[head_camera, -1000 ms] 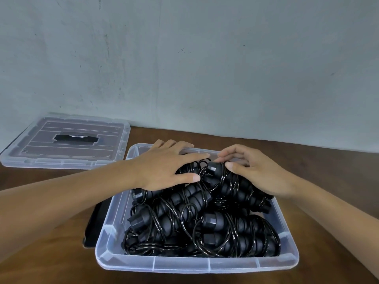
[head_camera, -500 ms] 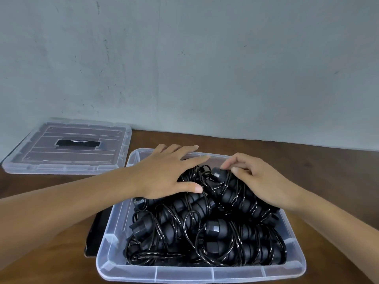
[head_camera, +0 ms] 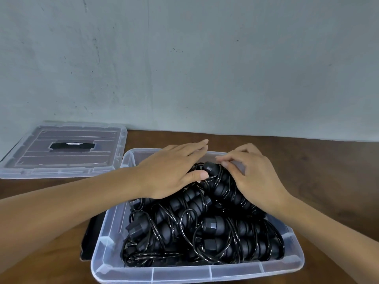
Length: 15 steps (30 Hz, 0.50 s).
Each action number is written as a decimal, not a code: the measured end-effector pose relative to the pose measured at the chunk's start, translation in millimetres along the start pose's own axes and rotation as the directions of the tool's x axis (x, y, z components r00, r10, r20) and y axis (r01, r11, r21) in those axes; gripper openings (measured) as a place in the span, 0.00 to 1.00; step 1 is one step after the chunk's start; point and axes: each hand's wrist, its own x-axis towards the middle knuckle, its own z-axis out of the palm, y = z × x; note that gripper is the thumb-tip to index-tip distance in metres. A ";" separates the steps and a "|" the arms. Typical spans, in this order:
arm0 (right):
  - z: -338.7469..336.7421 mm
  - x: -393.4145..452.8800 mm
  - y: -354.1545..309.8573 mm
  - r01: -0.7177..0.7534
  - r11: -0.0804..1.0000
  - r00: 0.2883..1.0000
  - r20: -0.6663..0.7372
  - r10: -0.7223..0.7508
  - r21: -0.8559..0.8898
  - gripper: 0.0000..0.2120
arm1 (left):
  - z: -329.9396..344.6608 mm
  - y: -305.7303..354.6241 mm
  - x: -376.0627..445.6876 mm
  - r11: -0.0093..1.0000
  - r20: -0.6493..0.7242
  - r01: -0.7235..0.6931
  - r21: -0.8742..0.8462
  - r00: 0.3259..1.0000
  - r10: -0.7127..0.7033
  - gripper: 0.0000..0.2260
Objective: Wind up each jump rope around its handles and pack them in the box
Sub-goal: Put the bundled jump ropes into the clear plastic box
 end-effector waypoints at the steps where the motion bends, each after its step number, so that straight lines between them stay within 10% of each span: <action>1: -0.4 -0.7 -0.7 0.001 0.999 1.000 0.006 -0.001 -0.035 0.09 | 0.1 -0.2 2.0 1.000 0.031 0.015 0.004 0.999 -0.015 0.37; 7: -1.8 -13.6 5.3 0.130 0.975 0.972 0.217 -0.090 -0.180 0.29 | 8.1 -4.6 5.6 0.996 0.122 0.045 0.077 0.991 -0.055 0.44; 15: 15.4 -4.3 15.1 0.162 0.987 0.941 0.305 -0.148 -0.022 0.25 | 21.5 -6.4 8.6 0.987 0.060 0.072 0.146 0.995 -0.081 0.43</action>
